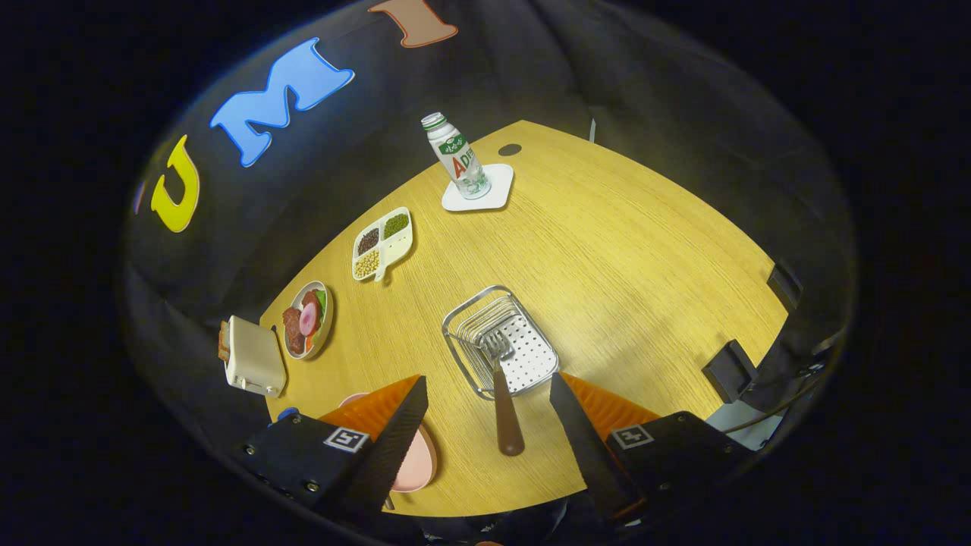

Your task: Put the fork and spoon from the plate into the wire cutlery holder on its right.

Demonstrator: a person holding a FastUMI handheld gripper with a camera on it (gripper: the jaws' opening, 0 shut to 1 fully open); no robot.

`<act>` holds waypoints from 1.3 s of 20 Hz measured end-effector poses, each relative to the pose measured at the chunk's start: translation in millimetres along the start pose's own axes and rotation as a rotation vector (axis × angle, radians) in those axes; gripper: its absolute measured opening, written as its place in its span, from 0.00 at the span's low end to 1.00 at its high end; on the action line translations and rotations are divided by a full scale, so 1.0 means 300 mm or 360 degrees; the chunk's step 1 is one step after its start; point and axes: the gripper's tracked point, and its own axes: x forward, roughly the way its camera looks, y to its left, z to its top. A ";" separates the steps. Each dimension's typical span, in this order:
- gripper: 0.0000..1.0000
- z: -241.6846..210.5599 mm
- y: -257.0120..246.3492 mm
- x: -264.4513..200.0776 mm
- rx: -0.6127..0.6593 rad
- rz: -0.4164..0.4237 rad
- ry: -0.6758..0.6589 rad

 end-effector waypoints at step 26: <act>0.98 -0.196 0.501 0.017 -0.0464 0.0217 0.0018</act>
